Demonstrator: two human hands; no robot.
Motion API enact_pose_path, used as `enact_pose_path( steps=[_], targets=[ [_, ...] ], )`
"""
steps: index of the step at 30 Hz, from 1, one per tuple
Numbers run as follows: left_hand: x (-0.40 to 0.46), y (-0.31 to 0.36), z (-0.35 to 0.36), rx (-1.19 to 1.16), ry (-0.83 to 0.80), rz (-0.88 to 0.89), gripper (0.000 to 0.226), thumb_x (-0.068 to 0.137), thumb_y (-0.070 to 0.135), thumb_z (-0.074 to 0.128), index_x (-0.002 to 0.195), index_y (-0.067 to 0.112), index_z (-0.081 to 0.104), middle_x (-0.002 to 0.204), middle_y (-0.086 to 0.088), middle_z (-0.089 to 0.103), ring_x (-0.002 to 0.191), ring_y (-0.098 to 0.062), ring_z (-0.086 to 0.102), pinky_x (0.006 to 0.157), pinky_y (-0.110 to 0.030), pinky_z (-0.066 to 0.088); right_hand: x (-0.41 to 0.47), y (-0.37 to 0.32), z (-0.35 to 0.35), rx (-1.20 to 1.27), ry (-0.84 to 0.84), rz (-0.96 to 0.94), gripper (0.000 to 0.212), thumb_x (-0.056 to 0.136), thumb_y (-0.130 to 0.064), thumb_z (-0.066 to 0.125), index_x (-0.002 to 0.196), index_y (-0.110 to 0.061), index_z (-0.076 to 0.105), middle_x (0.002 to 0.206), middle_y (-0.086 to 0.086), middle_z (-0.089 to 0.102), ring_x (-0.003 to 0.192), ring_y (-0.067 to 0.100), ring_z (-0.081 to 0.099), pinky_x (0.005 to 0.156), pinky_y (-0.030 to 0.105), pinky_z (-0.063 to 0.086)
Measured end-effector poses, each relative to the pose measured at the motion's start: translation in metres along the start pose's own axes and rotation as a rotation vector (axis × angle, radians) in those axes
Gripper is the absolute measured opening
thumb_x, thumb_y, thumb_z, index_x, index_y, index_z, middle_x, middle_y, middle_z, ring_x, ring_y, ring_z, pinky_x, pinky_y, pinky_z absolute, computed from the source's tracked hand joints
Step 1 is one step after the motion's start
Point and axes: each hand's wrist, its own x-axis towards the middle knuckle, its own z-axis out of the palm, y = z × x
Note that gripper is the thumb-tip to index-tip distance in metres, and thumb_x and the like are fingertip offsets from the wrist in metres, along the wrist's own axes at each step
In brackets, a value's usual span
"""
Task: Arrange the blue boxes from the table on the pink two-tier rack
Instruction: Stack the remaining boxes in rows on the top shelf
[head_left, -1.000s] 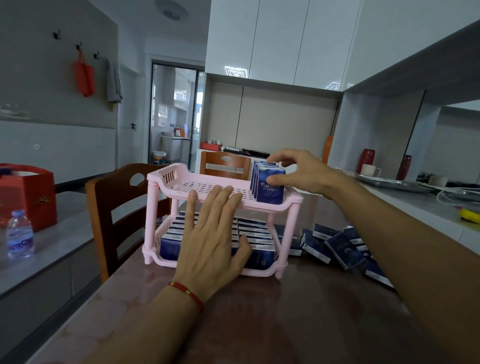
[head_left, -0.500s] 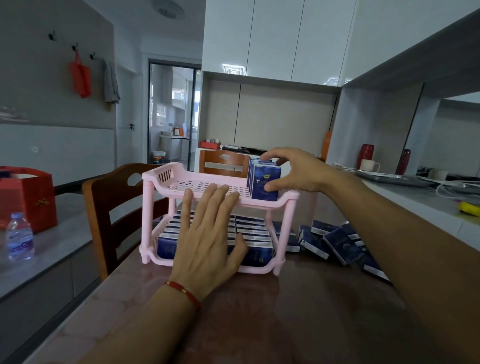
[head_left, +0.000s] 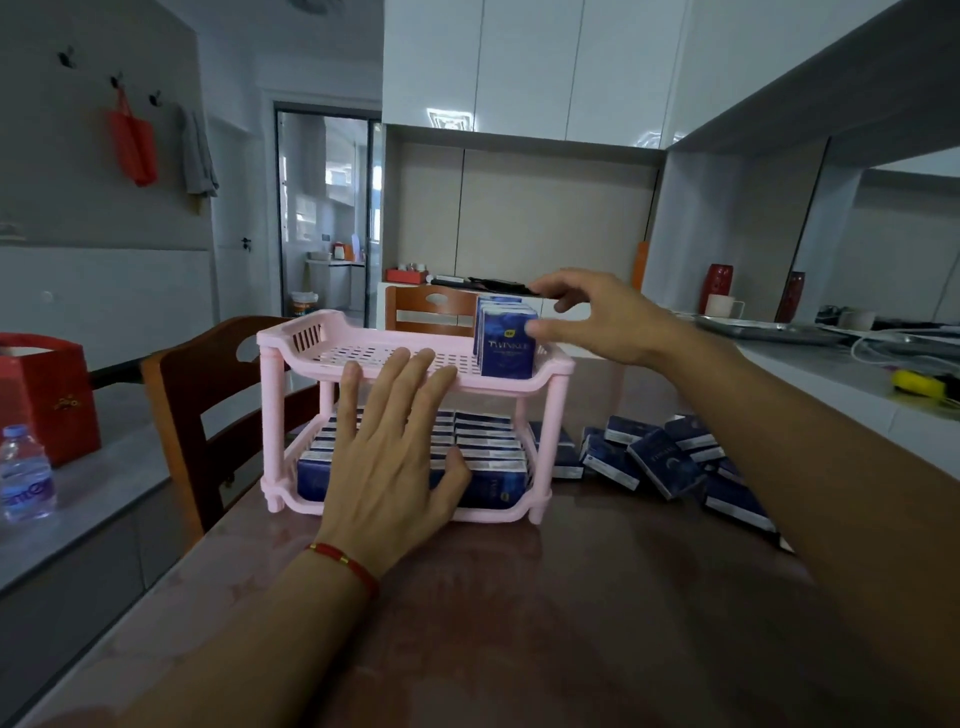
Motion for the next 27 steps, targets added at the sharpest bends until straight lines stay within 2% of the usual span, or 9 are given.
enact_pose_path(
  steps=[3, 5, 9, 12, 14, 16, 18, 23, 27],
  targets=[
    [0.000, 0.002, -0.003, 0.003, 0.007, 0.023, 0.069, 0.085, 0.039, 0.056, 0.148, 0.016, 0.041, 0.160, -0.009, 0.035, 0.152, -0.028, 0.022, 0.123, -0.060, 0.006, -0.033, 0.015, -0.015, -0.016, 0.108, 0.020, 0.045, 0.093, -0.045, 0.064, 0.133, -0.026, 0.058, 0.128, -0.010, 0.060, 0.110, 0.005, 0.059, 0.089, 0.026, 0.048],
    [-0.002, 0.008, -0.004, -0.003, 0.019, 0.075, 0.067, 0.086, 0.037, 0.054, 0.147, 0.013, 0.043, 0.159, -0.012, 0.036, 0.152, -0.030, 0.024, 0.122, -0.061, 0.009, -0.067, 0.033, -0.025, -0.049, 0.106, 0.054, 0.037, 0.093, -0.041, 0.064, 0.128, -0.027, 0.062, 0.124, -0.014, 0.062, 0.105, 0.000, 0.060, 0.083, 0.021, 0.048],
    [-0.006, 0.029, -0.006, -0.075, -0.023, 0.347, 0.054, 0.085, 0.027, 0.056, 0.134, 0.007, 0.055, 0.144, -0.019, 0.050, 0.137, -0.037, 0.043, 0.118, -0.054, 0.029, -0.145, 0.081, -0.036, -0.158, 0.136, 0.200, 0.017, 0.093, -0.021, 0.066, 0.108, -0.023, 0.071, 0.107, -0.008, 0.067, 0.094, 0.008, 0.063, 0.079, 0.023, 0.049],
    [-0.011, 0.049, -0.009, -0.098, -0.117, 0.546, 0.041, 0.083, 0.025, 0.055, 0.119, 0.006, 0.064, 0.126, -0.017, 0.060, 0.121, -0.037, 0.054, 0.104, -0.048, 0.043, -0.211, 0.115, -0.037, -0.324, 0.303, 0.250, 0.016, 0.087, -0.007, 0.065, 0.097, -0.019, 0.071, 0.094, 0.000, 0.068, 0.087, 0.020, 0.063, 0.077, 0.029, 0.047],
    [-0.015, 0.059, -0.008, -0.089, -0.171, 0.617, 0.041, 0.081, 0.025, 0.057, 0.116, 0.006, 0.066, 0.121, -0.015, 0.063, 0.116, -0.036, 0.057, 0.098, -0.047, 0.045, -0.250, 0.130, -0.038, -0.411, 0.399, 0.294, 0.013, 0.084, -0.008, 0.064, 0.094, -0.016, 0.068, 0.091, 0.002, 0.064, 0.085, 0.023, 0.060, 0.076, 0.037, 0.049],
    [-0.017, 0.067, -0.003, -0.086, -0.210, 0.677, 0.041, 0.080, 0.026, 0.057, 0.114, 0.006, 0.066, 0.117, -0.015, 0.065, 0.111, -0.033, 0.057, 0.097, -0.043, 0.044, -0.276, 0.145, -0.041, -0.451, 0.464, 0.381, 0.016, 0.082, -0.016, 0.065, 0.097, -0.017, 0.064, 0.095, 0.002, 0.060, 0.089, 0.025, 0.057, 0.078, 0.046, 0.050],
    [-0.019, 0.078, 0.001, -0.094, -0.250, 0.703, 0.037, 0.082, 0.026, 0.055, 0.113, 0.008, 0.067, 0.115, -0.012, 0.066, 0.109, -0.031, 0.058, 0.096, -0.040, 0.043, -0.283, 0.155, -0.043, -0.390, 0.514, 0.521, 0.027, 0.083, -0.026, 0.066, 0.108, -0.018, 0.062, 0.106, 0.004, 0.059, 0.099, 0.026, 0.055, 0.084, 0.047, 0.049],
    [-0.013, 0.121, 0.014, -0.191, -0.383, 0.631, 0.031, 0.077, 0.023, 0.057, 0.106, 0.016, 0.065, 0.107, -0.003, 0.062, 0.098, -0.026, 0.058, 0.085, -0.040, 0.049, -0.266, 0.168, -0.026, -0.543, 0.245, 0.608, 0.058, 0.088, -0.055, 0.055, 0.140, -0.033, 0.045, 0.143, 0.000, 0.049, 0.131, 0.026, 0.041, 0.103, 0.047, 0.029],
    [0.004, 0.170, 0.039, -0.303, -0.406, 0.524, 0.032, 0.074, 0.025, 0.058, 0.106, 0.021, 0.062, 0.106, 0.000, 0.061, 0.096, -0.022, 0.055, 0.079, -0.039, 0.050, -0.261, 0.174, -0.018, -0.581, 0.204, 0.607, 0.054, 0.090, -0.052, 0.050, 0.142, -0.038, 0.042, 0.143, -0.002, 0.047, 0.133, 0.023, 0.038, 0.106, 0.048, 0.024]
  ],
)
